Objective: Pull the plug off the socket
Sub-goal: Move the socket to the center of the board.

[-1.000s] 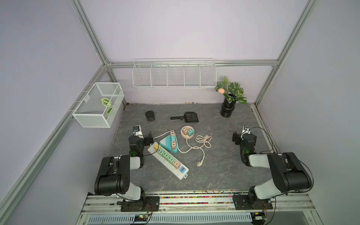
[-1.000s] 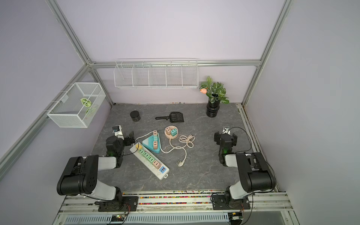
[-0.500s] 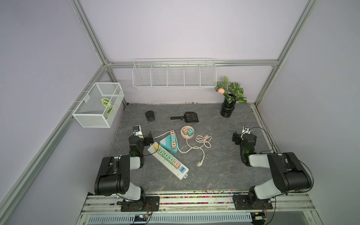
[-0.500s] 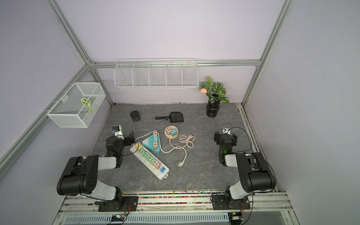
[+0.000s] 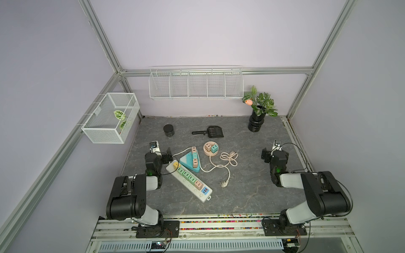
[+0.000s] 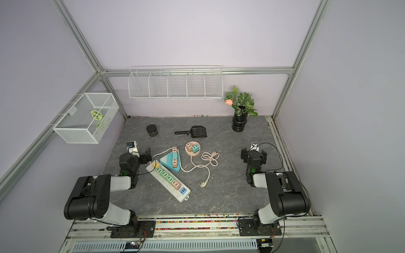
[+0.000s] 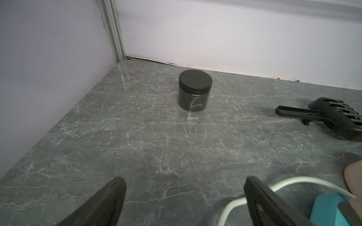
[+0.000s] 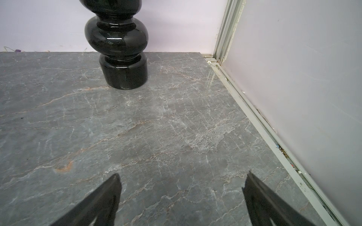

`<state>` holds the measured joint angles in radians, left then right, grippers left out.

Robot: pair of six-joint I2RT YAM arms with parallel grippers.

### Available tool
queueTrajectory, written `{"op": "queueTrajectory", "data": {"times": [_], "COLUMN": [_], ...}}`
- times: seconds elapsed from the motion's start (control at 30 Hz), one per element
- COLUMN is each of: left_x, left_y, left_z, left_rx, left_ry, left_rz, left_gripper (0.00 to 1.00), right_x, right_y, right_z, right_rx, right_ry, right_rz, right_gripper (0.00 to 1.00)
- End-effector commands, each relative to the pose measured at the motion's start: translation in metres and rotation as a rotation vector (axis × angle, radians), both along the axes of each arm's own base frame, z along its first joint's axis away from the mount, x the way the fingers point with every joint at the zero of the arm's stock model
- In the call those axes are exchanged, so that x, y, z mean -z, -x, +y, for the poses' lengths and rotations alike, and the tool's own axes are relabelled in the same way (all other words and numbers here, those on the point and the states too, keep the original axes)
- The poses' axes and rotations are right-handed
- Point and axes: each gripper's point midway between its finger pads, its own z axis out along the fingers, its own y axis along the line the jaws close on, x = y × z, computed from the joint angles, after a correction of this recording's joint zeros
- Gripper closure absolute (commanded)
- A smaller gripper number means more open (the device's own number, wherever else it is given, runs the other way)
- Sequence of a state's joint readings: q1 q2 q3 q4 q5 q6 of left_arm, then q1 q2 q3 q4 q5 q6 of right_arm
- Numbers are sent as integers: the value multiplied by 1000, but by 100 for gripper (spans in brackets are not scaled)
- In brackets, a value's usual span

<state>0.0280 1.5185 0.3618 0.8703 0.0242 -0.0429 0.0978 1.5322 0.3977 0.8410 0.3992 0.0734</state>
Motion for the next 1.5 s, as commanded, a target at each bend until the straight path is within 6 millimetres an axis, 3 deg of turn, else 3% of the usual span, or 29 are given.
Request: {"op": "queueTrajectory", "data": {"times": [0.0,0.13,0.23,0.33,0.43,0.5,0.57,0.6,0.8,0.97,1.13,1.3,1.47], "left_x": [-11,-10,-28,-47,-61,-63,-59,-55,-64,-88,-86,-90,-87], "left_y": [-4,-4,-6,-8,0,6,15,19,44,76,113,140,158], "left_z": [0,0,6,10,5,4,4,0,-52,-84,-88,-78,-71], "left_rx": [7,7,-30,-70,-89,-130,-183,-188,29,173,105,24,-33], "left_ry": [-9,-9,-16,41,155,253,343,384,608,812,907,950,971], "left_rz": [-31,-29,-50,100,202,255,325,368,478,411,414,368,365], "left_gripper": [0,0,0,0,0,0,0,0,0,0,2,2,2], "right_x": [1,1,-32,-82,-111,-115,-105,-101,-100,-80,-68,-55,-31], "right_y": [2,1,3,17,36,44,61,62,64,98,159,205,203], "right_z": [0,0,17,17,25,27,15,22,124,196,291,356,389], "right_rx": [5,-29,-122,-81,-102,-64,108,84,-445,-684,-1080,-1318,-1265], "right_ry": [-3,-34,-5,-129,-198,-294,-459,-527,-850,-690,-479,-158,47], "right_rz": [1,-13,-27,-3,123,152,177,182,173,343,455,443,578], "right_gripper": [1,1,1,1,1,1,2,2,3,3,2,2,3]}}
